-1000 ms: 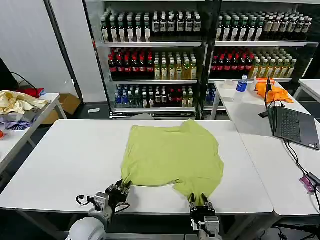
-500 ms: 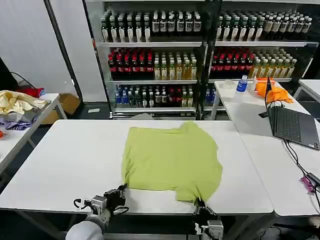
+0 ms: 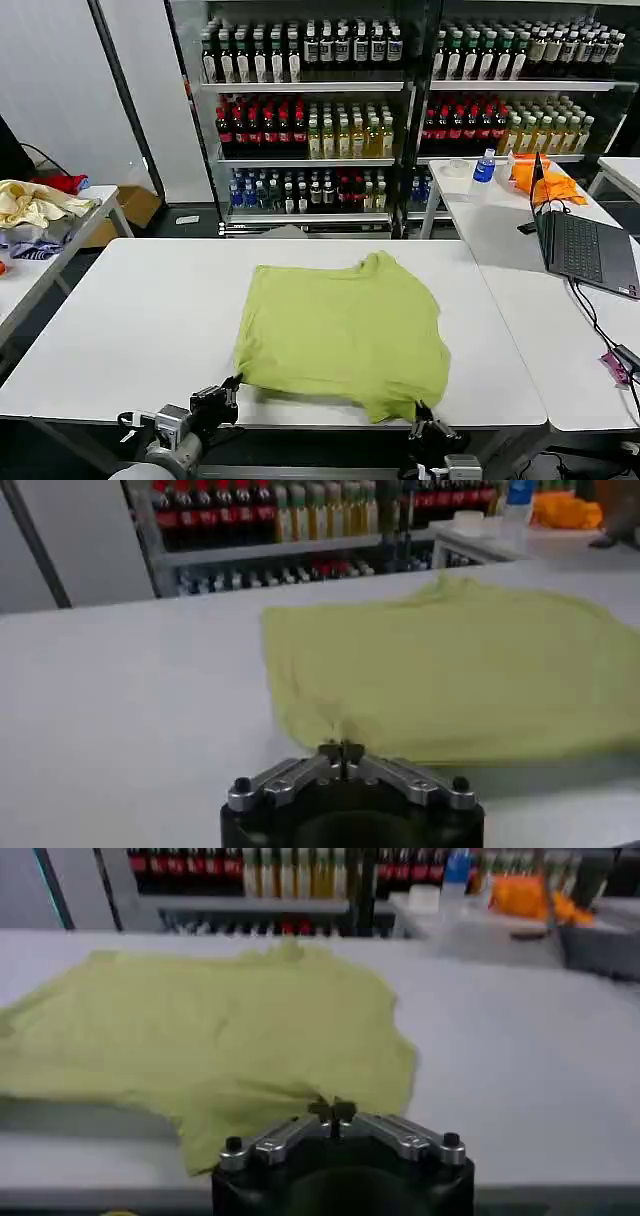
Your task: Fold and organize the clothes.
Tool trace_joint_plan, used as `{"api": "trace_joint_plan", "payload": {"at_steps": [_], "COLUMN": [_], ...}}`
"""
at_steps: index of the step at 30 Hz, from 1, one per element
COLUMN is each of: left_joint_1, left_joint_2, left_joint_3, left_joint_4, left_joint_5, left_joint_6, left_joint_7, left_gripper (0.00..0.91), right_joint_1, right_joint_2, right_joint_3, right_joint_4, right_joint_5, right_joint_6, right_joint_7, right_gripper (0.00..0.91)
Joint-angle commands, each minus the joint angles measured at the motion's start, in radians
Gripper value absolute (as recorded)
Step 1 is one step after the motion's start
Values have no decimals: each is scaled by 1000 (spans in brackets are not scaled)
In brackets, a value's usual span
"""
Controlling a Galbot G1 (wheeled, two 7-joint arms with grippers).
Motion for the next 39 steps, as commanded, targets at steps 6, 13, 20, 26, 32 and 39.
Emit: {"api": "trace_joint_plan", "payload": {"at_steps": [6,13,20,26,32,39], "left_joint_1": [-79,-188,-276,-339,-383,-402], "left_joint_2": [47,58,64,54,51,37], "left_joint_3": [9,76,143,186,212,231], "left_joint_4": [40,147,220,282,319,344], "left_joint_5": [-2,16,46,64,68,74], "left_joint_6": [-10,-13,-17,-23,-33,-39], "left_joint_7": [16,24,30,23,23,17], "left_gripper": [20,20,20,20,20,20], "right_joint_1": [197,346,431,485,507,544], "right_joint_2": [-102,-151,-169,-164,-151,-132], "right_joint_3": [41,14,-6,-18,-36,-41], "right_joint_4": [-66,-187,-274,-359,-423,-486], "right_joint_5": [-12,-12,-27,-36,-50,-75], "right_joint_6": [20,10,4,12,20,39], "right_joint_7": [-43,-72,-96,-112,-120,-121], "right_gripper": [0,0,0,0,0,0]}}
